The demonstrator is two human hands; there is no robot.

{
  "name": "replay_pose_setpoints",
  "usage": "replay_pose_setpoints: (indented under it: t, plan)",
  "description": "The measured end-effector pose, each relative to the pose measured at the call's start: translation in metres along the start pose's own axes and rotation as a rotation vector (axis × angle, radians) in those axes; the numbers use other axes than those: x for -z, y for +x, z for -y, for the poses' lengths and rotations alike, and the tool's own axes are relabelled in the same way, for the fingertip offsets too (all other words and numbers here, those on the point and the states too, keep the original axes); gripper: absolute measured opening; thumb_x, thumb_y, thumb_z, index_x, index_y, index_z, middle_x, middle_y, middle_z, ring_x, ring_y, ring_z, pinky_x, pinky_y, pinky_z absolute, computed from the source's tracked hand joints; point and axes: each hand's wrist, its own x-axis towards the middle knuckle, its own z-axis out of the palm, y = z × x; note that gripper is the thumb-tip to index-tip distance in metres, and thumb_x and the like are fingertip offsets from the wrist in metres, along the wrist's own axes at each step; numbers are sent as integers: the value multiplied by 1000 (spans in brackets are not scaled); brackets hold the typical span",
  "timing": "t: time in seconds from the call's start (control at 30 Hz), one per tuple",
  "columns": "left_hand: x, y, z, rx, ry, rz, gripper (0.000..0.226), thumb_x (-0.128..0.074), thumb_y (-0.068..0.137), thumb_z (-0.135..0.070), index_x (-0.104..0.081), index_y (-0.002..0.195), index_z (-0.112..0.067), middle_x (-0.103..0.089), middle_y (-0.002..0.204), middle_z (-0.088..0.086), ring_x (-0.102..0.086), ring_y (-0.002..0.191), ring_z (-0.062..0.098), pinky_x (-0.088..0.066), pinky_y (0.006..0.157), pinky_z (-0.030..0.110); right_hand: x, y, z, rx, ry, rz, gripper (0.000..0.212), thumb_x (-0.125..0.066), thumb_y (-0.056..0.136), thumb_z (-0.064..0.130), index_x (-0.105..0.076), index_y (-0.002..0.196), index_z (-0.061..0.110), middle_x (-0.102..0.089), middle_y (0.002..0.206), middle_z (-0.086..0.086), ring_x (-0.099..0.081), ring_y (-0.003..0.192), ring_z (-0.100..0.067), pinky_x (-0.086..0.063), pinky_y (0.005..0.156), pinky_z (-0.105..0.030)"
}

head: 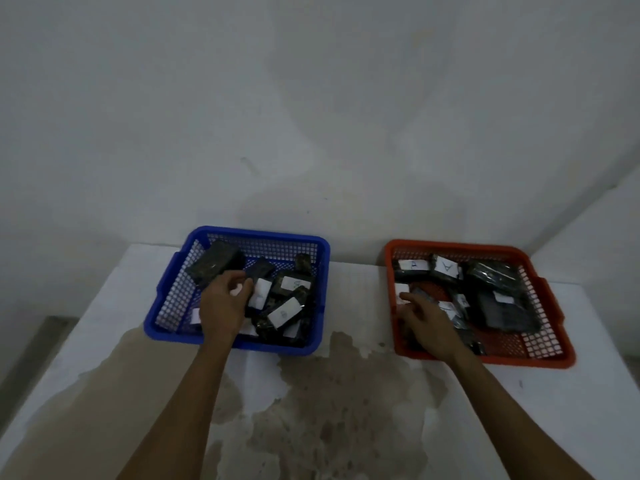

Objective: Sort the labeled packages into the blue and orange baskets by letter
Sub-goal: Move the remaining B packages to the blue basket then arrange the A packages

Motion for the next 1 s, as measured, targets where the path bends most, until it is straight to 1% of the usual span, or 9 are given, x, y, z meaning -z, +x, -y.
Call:
replay_pose_setpoints:
  t: [0.07, 0.17, 0.33, 0.4, 0.5, 0.63, 0.7, 0.87, 1.0]
  plan:
    - [-24, -4, -33, -142, -82, 142, 20, -66, 88, -24, -68, 104, -12, -71, 97, 6, -65, 88, 17, -53, 79, 28, 10, -3, -6, 22, 58, -72, 31, -55, 97, 28, -59, 127, 20, -64, 106, 4, -60, 88, -1, -40, 68, -8]
    - [-76, -23, -91, -302, -198, 370, 20, -66, 88, -25, -68, 104, -13, -70, 98, 1, -64, 90, 12, -50, 81, 20, 34, -7, -24, 49, 136, -171, 17, -59, 95, 19, -65, 112, 19, -69, 98, -1, -64, 86, 5, -46, 68, -7]
    - [-159, -56, -153, -323, -270, 548, 33, -64, 89, -34, -61, 119, -21, -62, 118, -5, -57, 109, 10, -45, 95, 27, 82, -6, -66, 13, 73, -296, 24, -62, 93, 23, -65, 116, 14, -67, 104, -3, -63, 94, -13, -47, 75, -15]
    - [-183, -61, -161, -351, -210, 573, 42, -63, 90, -35, -54, 128, -20, -55, 132, 1, -51, 119, 16, -42, 100, 30, 99, -1, -80, 0, 44, -342, 27, -65, 91, 24, -65, 116, 14, -66, 110, -3, -61, 101, -15, -48, 84, -20]
    - [-209, -64, -163, -382, -111, 574, 53, -62, 90, -34, -45, 138, -18, -40, 146, 3, -39, 132, 19, -36, 108, 34, 118, 12, -103, 11, -71, -453, 30, -63, 91, 24, -64, 119, 12, -62, 122, -11, -55, 114, -24, -48, 97, -40]
    - [-226, -65, -156, -446, -41, 523, 58, -64, 89, -32, -43, 140, -15, -37, 148, 8, -36, 135, 22, -31, 109, 33, 134, 39, -125, -94, -91, -481, 39, -50, 98, 30, -53, 135, 16, -53, 134, -16, -46, 123, -30, -41, 101, -40]
    - [-229, -66, -153, -515, -6, 478, 57, -66, 88, -29, -46, 138, -11, -41, 145, 12, -38, 134, 25, -33, 110, 35, 138, 51, -132, -120, -109, -451, 40, -47, 100, 31, -51, 136, 16, -54, 133, -16, -50, 120, -32, -46, 98, -42]
    - [-234, -68, -151, -532, 39, 449, 57, -65, 88, -31, -47, 138, -11, -42, 143, 10, -37, 134, 23, -32, 108, 32, 137, 61, -140, -32, -108, -384, 21, -60, 93, 31, -61, 109, 18, -65, 113, -8, -61, 99, -23, -55, 78, -39]
    - [-232, -68, -152, -518, 28, 477, 57, -64, 88, -31, -45, 139, -16, -39, 144, 6, -37, 134, 21, -36, 107, 33, 138, 54, -145, 73, -137, -289, 24, -73, 83, 26, -53, 97, 24, -58, 117, -3, -53, 108, -21, -54, 85, -41]
